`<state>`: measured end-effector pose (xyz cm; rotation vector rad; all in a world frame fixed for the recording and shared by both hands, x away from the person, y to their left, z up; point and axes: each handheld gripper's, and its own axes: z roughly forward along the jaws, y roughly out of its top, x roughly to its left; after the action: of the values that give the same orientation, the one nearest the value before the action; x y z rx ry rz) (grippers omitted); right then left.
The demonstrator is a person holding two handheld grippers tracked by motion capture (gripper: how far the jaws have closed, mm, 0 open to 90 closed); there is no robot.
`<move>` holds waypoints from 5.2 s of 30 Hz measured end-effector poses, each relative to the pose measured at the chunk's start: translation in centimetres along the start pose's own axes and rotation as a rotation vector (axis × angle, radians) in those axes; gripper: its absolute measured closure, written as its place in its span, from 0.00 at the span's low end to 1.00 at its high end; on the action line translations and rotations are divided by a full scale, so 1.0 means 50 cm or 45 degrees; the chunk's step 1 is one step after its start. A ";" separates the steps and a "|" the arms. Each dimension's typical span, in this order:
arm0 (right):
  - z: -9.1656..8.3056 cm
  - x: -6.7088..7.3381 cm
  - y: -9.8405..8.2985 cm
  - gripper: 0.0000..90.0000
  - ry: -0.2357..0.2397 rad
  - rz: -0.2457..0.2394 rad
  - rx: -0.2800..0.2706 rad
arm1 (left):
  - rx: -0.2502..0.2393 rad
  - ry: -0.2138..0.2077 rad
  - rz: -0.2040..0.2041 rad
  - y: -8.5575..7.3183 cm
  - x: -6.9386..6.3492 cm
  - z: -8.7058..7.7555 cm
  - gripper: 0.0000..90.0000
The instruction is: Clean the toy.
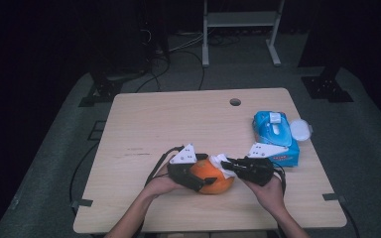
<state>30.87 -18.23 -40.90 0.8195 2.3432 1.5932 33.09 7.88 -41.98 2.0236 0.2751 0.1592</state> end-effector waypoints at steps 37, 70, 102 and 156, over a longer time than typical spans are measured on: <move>-0.004 -0.002 -0.001 0.90 -0.034 0.002 -0.005 | 0.056 0.029 0.000 -0.018 0.009 -0.004 0.24; -0.032 -0.054 -0.036 0.90 -0.063 0.108 0.031 | 0.027 0.039 -0.086 -0.032 0.028 -0.010 0.25; -0.014 -0.004 0.000 0.90 -0.020 -0.008 0.009 | 0.033 0.080 -0.129 -0.023 0.019 0.005 0.24; -0.006 0.015 0.008 0.90 -0.015 -0.064 0.002 | 0.046 -0.021 -0.090 -0.054 0.032 0.002 0.28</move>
<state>30.27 -17.95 -40.30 0.7618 2.3377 1.5627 34.33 9.37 -44.46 2.0471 0.3406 0.0943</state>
